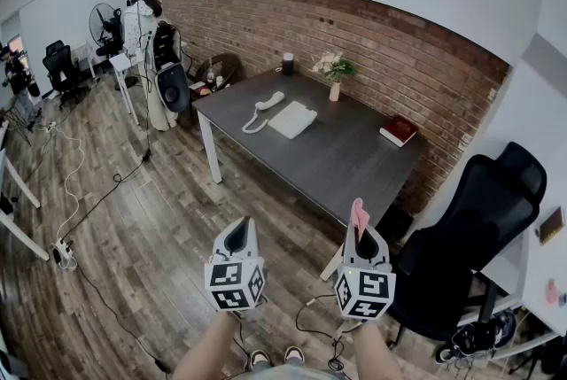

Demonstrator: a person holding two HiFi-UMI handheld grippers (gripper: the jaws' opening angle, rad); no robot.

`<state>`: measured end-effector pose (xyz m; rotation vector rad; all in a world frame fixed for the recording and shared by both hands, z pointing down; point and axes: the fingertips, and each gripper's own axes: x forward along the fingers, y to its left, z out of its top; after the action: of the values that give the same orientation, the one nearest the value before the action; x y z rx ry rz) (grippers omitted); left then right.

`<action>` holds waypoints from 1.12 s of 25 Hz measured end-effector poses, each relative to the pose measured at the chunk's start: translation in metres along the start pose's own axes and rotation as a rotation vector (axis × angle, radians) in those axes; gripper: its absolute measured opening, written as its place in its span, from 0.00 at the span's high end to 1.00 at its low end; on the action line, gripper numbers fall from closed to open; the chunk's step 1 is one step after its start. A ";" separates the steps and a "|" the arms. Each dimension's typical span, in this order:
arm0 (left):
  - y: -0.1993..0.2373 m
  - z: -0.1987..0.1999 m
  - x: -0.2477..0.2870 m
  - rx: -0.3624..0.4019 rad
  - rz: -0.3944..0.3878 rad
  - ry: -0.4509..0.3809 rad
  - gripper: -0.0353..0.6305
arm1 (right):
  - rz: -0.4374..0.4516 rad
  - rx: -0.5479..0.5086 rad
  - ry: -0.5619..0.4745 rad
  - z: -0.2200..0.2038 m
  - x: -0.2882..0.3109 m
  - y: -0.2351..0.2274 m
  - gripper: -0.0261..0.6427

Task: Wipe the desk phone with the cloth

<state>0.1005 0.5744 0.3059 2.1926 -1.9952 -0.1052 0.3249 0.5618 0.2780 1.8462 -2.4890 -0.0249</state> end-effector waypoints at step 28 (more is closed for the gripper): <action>0.070 -0.003 0.048 -0.011 0.009 0.015 0.95 | -0.061 0.074 0.009 -0.022 0.059 0.014 0.93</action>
<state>0.0369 0.5210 0.3247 2.1709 -1.9912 -0.0982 0.2958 0.5099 0.3022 1.9454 -2.4590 0.0745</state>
